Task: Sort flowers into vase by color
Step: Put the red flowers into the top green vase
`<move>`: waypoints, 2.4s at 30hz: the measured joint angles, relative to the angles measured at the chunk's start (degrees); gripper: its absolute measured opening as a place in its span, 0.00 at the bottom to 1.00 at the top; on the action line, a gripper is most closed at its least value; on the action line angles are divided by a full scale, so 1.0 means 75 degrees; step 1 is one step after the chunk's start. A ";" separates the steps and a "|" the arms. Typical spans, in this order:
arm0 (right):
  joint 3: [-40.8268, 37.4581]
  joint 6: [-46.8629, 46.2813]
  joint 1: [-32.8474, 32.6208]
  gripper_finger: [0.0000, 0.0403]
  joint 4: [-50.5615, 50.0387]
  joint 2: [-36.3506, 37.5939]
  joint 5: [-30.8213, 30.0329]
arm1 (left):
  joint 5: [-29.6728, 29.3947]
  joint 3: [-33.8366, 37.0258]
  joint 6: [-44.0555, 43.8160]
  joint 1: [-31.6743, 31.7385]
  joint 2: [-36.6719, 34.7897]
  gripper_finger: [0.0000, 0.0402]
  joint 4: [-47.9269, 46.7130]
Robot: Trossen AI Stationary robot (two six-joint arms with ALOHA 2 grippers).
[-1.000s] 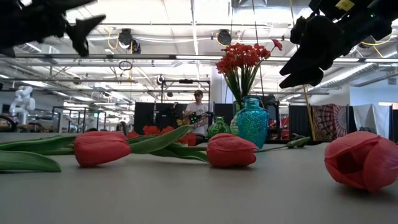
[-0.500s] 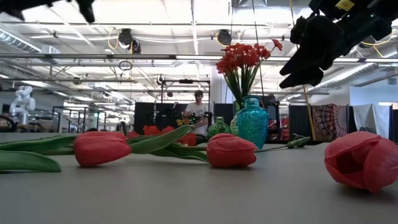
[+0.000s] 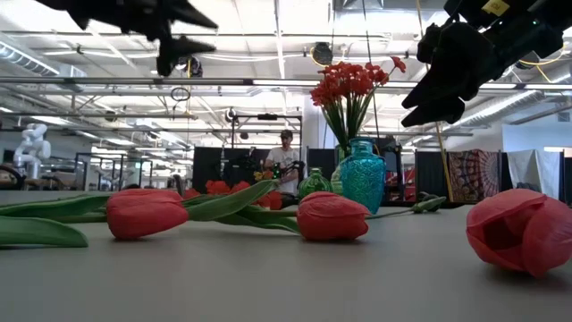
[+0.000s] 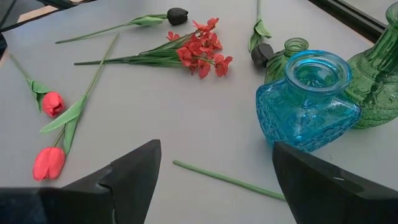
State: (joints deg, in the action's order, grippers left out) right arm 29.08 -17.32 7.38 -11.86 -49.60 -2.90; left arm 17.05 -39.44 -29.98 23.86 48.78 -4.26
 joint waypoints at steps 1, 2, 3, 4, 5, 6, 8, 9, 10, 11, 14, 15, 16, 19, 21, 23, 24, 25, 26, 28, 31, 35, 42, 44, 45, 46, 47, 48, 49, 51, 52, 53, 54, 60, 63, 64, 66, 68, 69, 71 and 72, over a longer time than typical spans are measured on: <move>-0.0001 0.0000 0.0000 0.74 0.0000 0.0000 0.0000 | 0.0093 0.0000 -0.0197 0.0000 0.0155 0.48 -0.0122; 0.0000 0.0000 0.0000 0.74 0.0000 0.0000 0.0000 | 0.0195 0.0000 -0.0386 0.0000 0.0290 0.48 -0.0244; -0.0002 0.0000 0.0000 0.74 0.0000 0.0000 0.0003 | 0.0313 0.0001 -0.0571 -0.0002 0.0408 0.48 -0.0399; -0.0003 0.0000 0.0000 0.74 0.0000 0.0000 0.0002 | 0.0400 0.0000 -0.0730 -0.0022 0.0514 0.48 -0.0553; -0.0002 0.0000 0.0000 0.74 0.0000 0.0000 0.0002 | 0.0440 0.0000 -0.0850 -0.0067 0.0608 0.48 -0.0725; -0.0001 0.0000 0.0000 0.74 -0.0001 0.0000 0.0002 | 0.0455 0.0000 -0.0957 -0.0127 0.0691 0.48 -0.0906; -0.0003 0.0000 0.0000 0.74 0.0000 0.0000 0.0000 | 0.0468 0.0003 -0.1148 -0.0285 0.0824 0.48 -0.1153; -0.0002 0.0000 0.0000 0.74 0.0000 0.0000 0.0001 | 0.0482 0.0003 -0.1301 -0.0377 0.0883 0.48 -0.1229; -0.0003 0.0000 0.0002 0.74 0.0000 0.0000 0.0002 | 0.0509 0.0003 -0.1464 -0.0470 0.0922 0.48 -0.1286; -0.0001 0.0000 0.0000 0.74 0.0000 0.0000 0.0002 | 0.0514 0.0003 -0.1634 -0.0571 0.0947 0.48 -0.1349; -0.0003 0.0000 0.0002 0.74 0.0000 0.0000 0.0001 | 0.0514 0.0003 -0.2086 -0.0933 0.0981 0.48 -0.1381; -0.0001 0.0000 0.0000 0.74 0.0000 0.0000 0.0001 | 0.0515 0.0003 -0.2260 -0.1051 0.0981 0.48 -0.1391; -0.0002 0.0000 0.0000 0.74 0.0000 0.0000 0.0001 | 0.0506 0.0003 -0.2410 -0.1184 0.0981 0.48 -0.1388; -0.0002 0.0000 0.0002 0.74 0.0000 0.0000 0.0000 | 0.0251 0.0003 -0.2832 -0.1668 0.0981 0.48 -0.1353; -0.0002 0.0000 0.0002 0.74 0.0000 0.0000 0.0000 | -0.0038 -0.0035 -0.3066 -0.2045 0.0981 0.48 -0.1294; -0.0003 0.0000 0.0000 0.74 0.0000 0.0000 0.0002 | -0.0455 -0.0202 -0.3166 -0.2454 0.0988 0.48 -0.1305; -0.0003 0.0000 0.0000 0.74 0.0000 0.0000 0.0000 | -0.0711 -0.0337 -0.3173 -0.2653 0.1013 0.48 -0.1293; -0.0003 0.0000 0.0000 0.74 0.0000 0.0000 0.0000 | -0.0974 -0.0487 -0.3220 -0.2855 0.1050 0.48 -0.1260; 0.0000 0.0000 0.0000 0.74 0.0000 0.0000 0.0003 | -0.1219 -0.0642 -0.3274 -0.3052 0.1090 0.48 -0.1252; 0.0000 0.0000 0.0001 0.74 -0.0001 0.0000 0.0001 | -0.1604 -0.0981 -0.3306 -0.3399 0.1202 0.48 -0.1262; -0.0002 0.0000 0.0001 0.74 0.0000 0.0000 0.0000 | -0.2005 -0.1446 -0.3211 -0.3819 0.1478 0.48 -0.1258; -0.0001 0.0000 0.0000 0.74 0.0000 0.0000 0.0002 | -0.2264 -0.1867 -0.3092 -0.4141 0.2021 0.48 -0.1421; -0.0003 0.0000 0.0003 0.74 0.0000 0.0000 0.0003 | -0.2256 -0.2291 -0.2960 -0.4153 0.2987 0.48 -0.3863; -0.0002 0.0000 0.0000 0.74 0.0000 0.0000 0.0000 | -0.2222 -0.2294 -0.2963 -0.4091 0.3137 0.48 -0.4448; -0.0003 0.0000 0.0001 0.74 0.0000 0.0000 0.0002 | -0.2223 -0.2294 -0.2966 -0.4058 0.3193 0.48 -0.4659; -0.0001 0.0000 0.0002 0.74 0.0000 0.0000 0.0001 | -0.2223 -0.2294 -0.2965 -0.4027 0.3241 0.48 -0.4831; -0.0001 0.0000 0.0003 0.74 0.0000 0.0000 0.0002 | -0.2232 -0.2294 -0.2966 -0.4012 0.3284 0.48 -0.4973; -0.0001 0.0000 0.0003 0.74 0.0000 0.0000 0.0000 | -0.2262 -0.2294 -0.2967 -0.3980 0.3323 0.48 -0.5058; 0.0000 0.0000 0.0002 0.74 0.0000 0.0000 0.0001 | -0.2305 -0.2299 -0.2966 -0.3953 0.3362 0.48 -0.5109; -0.0003 0.0000 0.0000 0.74 0.0000 0.0000 0.0000 | -0.2362 -0.2302 -0.2962 -0.3890 0.3494 0.48 -0.5194; -0.0003 0.0000 0.0000 0.74 0.0000 0.0000 0.0000 | -0.2380 -0.2301 -0.2963 -0.3856 0.3587 0.48 -0.5196; 0.0000 0.0000 0.0001 0.74 0.0000 0.0000 0.0000 | -0.2392 -0.2301 -0.2962 -0.3827 0.3693 0.48 -0.5191; -0.0002 0.0000 0.0002 0.74 0.0000 0.0000 0.0000 | -0.2391 -0.2302 -0.2953 -0.3807 0.3824 0.48 -0.5191; 0.0000 0.0000 0.0003 0.74 0.0000 0.0000 0.0000 | -0.2191 -0.2300 -0.2741 -0.3739 0.4765 0.48 -0.5399; 0.0000 0.0000 0.0001 0.74 0.0000 0.0000 0.0001 | -0.2144 -0.2301 -0.2761 -0.3740 0.5218 0.48 -0.5672; -0.0001 0.0000 0.0003 0.74 0.0000 0.0000 0.0000 | -0.2144 -0.2300 -0.2762 -0.3739 0.5359 0.48 -0.5736; -0.0003 0.0000 0.0003 0.74 0.0000 0.0000 0.0003 | -0.2144 -0.2302 -0.2762 -0.3739 0.5597 0.48 -0.5798; 0.0000 0.0000 0.0003 0.74 0.0000 0.0000 0.0000 | -0.2161 -0.2302 -0.2764 -0.3737 0.5778 0.48 -0.5766; -0.0002 0.0000 0.0002 0.74 0.0000 0.0000 0.0000 | -0.2218 -0.2300 -0.2765 -0.3730 0.5852 0.48 -0.5736; -0.0002 0.0000 0.0001 0.74 0.0000 0.0000 0.0000 | -0.2319 -0.2302 -0.2765 -0.3725 0.5949 0.48 -0.5671; -0.0002 0.0000 0.0002 0.74 0.0000 0.0000 0.0001 | -0.2341 -0.2300 -0.2765 -0.3715 0.5988 0.48 -0.5656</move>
State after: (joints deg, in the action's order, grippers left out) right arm 29.07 -17.32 7.39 -11.86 -49.60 -2.89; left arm -0.50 -56.69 -50.72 -4.01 93.69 -46.69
